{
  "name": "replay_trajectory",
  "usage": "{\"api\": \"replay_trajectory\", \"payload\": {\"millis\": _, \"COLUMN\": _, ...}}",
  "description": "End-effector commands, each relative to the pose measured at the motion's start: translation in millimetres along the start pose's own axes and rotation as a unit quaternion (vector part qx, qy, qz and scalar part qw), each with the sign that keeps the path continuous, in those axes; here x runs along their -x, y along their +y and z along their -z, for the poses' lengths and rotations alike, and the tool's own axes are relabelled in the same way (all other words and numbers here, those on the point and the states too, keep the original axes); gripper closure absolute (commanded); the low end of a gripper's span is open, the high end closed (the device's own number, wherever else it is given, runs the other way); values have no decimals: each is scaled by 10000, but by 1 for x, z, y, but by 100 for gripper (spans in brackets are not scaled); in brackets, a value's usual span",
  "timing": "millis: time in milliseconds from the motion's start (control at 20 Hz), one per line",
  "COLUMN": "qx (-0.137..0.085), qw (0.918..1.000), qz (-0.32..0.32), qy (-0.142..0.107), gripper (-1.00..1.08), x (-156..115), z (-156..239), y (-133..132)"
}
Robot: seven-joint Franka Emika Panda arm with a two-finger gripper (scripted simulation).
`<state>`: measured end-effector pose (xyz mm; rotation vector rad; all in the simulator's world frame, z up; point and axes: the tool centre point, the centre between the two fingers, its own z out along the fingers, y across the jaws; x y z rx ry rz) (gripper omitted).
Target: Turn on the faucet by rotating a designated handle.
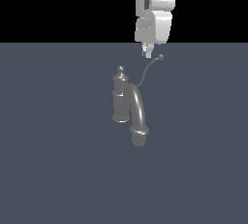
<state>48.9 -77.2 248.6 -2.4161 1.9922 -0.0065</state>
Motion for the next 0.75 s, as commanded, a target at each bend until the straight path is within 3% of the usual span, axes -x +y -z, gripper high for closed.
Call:
{"api": "replay_trajectory", "payload": {"millis": 0, "qx": 46, "qw": 10000, "qz": -70, "qy": -1, "gripper": 108, "x": -8, "z": -6, "y": -3}}
{"api": "replay_trajectory", "payload": {"millis": 700, "qx": 51, "qw": 9999, "qz": -159, "qy": 15, "gripper": 108, "x": -20, "z": -7, "y": -37}}
